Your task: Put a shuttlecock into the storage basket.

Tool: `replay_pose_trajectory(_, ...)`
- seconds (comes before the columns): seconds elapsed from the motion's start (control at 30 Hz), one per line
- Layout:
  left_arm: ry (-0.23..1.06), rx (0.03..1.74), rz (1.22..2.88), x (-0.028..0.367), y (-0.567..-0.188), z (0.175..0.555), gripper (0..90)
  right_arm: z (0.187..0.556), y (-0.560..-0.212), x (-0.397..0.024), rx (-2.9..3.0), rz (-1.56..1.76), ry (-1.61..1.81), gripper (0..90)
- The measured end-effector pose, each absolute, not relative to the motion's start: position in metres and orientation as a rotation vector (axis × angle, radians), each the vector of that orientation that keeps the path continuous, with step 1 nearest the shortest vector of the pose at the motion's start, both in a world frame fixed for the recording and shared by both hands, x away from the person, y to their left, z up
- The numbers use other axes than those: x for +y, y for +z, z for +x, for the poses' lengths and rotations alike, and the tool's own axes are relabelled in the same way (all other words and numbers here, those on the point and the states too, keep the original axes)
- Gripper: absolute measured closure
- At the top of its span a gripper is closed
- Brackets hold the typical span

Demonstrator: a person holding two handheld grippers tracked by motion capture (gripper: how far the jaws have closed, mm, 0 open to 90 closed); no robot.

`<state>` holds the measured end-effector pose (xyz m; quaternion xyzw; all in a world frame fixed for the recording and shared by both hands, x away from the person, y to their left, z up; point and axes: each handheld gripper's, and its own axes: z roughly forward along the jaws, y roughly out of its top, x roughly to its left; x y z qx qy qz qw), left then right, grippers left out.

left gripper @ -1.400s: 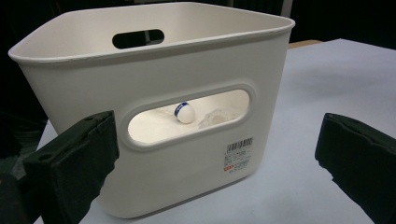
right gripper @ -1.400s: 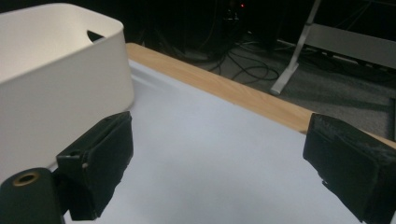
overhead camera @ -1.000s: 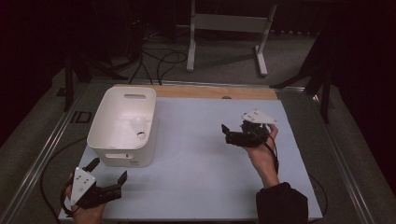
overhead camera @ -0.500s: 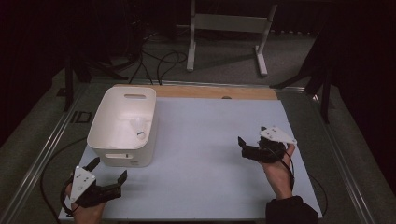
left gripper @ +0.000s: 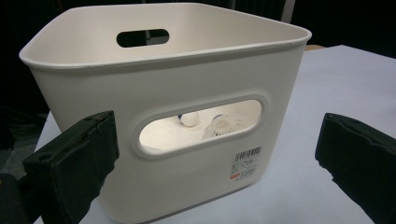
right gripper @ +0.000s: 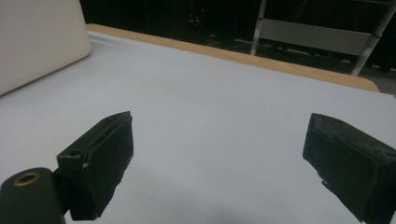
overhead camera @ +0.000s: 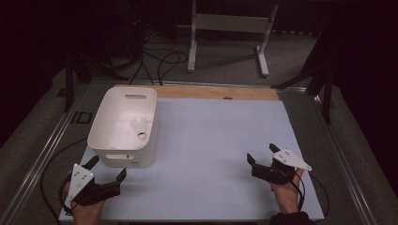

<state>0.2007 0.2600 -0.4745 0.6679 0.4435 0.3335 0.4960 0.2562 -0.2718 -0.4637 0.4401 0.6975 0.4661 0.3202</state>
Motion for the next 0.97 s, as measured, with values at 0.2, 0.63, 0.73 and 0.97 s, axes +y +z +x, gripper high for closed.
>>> replay_pose_trajectory(0.2,0.803,1.081,1.619,0.261,-0.475,0.202,0.2,0.245,-0.471,-0.278,1.81,1.16,1.255,8.5)
replay_pose_trajectory(0.63,0.786,1.056,1.671,0.255,-0.479,0.204,0.2,0.235,-0.473,-0.282,1.79,1.154,1.264,8.6)
replay_pose_trajectory(0.73,0.787,1.052,1.68,0.254,-0.479,0.204,0.2,0.236,-0.475,-0.281,1.79,1.157,1.266,8.6)
replay_pose_trajectory(0.97,0.782,1.067,1.667,0.256,-0.48,0.206,0.2,0.236,-0.475,-0.282,1.792,1.157,1.266,8.6)
